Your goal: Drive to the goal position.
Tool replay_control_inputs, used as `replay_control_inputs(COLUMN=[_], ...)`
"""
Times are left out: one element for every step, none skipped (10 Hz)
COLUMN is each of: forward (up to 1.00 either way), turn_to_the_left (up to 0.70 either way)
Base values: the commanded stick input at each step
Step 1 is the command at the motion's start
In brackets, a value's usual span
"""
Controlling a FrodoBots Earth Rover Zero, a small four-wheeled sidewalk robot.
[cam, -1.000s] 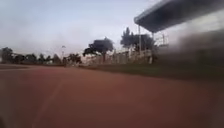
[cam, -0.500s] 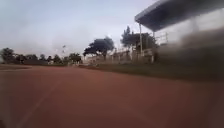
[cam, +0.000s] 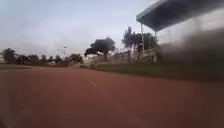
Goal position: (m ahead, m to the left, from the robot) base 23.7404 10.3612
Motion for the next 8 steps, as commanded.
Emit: replay_control_inputs(forward=[0.70, 0.70, 0.70, 0.70, 0.70, 0.70, 0.70, 0.70], turn_to_the_left=[0.00, 0.00, 0.00, 0.00, 0.00, 0.00, 0.00, 0.00])
